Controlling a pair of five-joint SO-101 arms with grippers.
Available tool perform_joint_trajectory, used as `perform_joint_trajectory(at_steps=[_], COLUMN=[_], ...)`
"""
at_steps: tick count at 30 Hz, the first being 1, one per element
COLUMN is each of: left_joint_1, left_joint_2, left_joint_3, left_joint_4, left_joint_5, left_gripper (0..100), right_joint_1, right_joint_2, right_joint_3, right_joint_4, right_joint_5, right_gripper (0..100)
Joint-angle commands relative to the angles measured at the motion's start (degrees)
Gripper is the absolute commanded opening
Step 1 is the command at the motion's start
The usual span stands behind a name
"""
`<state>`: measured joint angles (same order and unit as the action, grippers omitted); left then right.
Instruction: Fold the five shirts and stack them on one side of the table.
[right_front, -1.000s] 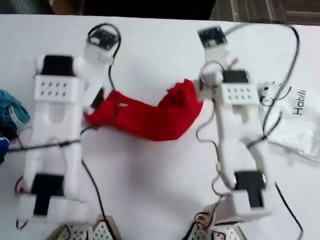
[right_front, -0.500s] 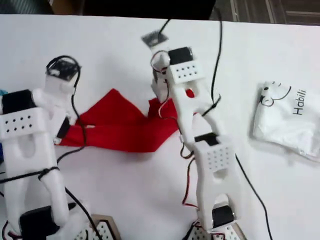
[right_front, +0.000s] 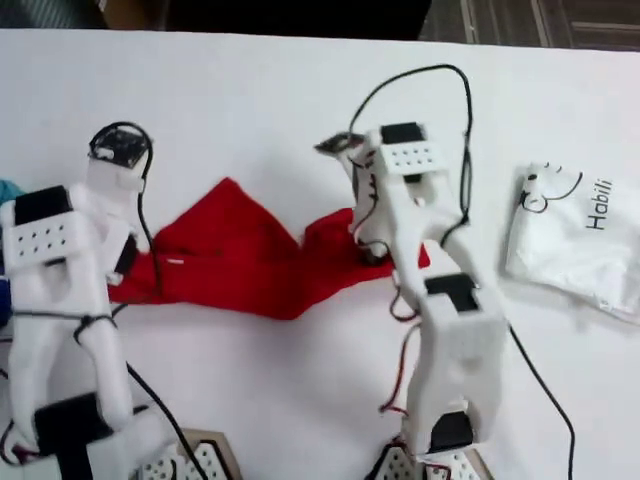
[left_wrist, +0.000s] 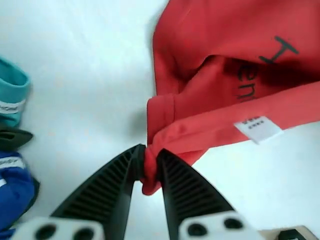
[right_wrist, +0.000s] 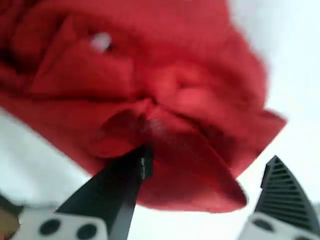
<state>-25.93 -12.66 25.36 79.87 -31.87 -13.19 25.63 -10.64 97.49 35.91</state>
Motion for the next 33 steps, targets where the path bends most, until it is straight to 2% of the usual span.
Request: perform_joint_trajectory(at_steps=[1, 5, 10, 16, 22, 24, 28, 33], left_joint_1=[-0.9, -0.9, -0.9, -0.9, -0.9, -0.8, -0.8, -0.8], left_joint_2=[5.7, 11.3, 12.7, 12.9, 13.0, 13.0, 13.0, 13.0], left_joint_3=[-4.4, -8.9, -12.4, -12.7, -12.6, -12.6, -12.7, -12.7], left_joint_4=[-1.1, -1.0, -0.8, -0.8, -1.1, -1.1, -1.1, -2.5], left_joint_5=[-0.2, -0.1, 3.3, 3.2, 3.3, 3.3, 3.4, 3.4], left_gripper=[3, 3, 3, 3, 3, 3, 3, 3], right_joint_1=[0.7, 0.6, -2.5, -11.9, -14.2, -10.9, -2.4, -1.8], right_joint_2=[-14.7, -25.2, -34.5, -35.7, -35.8, -35.8, -35.7, -35.6], right_joint_3=[12.9, 22.2, 25.1, 30.9, 43.3, 47.5, 52.5, 56.4], right_joint_4=[0.6, 0.1, 0.1, -0.1, -3.9, -10.9, -26.5, -36.2], right_joint_5=[7.6, 12.8, 16.5, 17.2, 16.6, 13.2, -2.6, -14.9], right_gripper=[34.7, 34.8, 34.8, 34.8, 34.8, 34.8, 34.8, 34.7])
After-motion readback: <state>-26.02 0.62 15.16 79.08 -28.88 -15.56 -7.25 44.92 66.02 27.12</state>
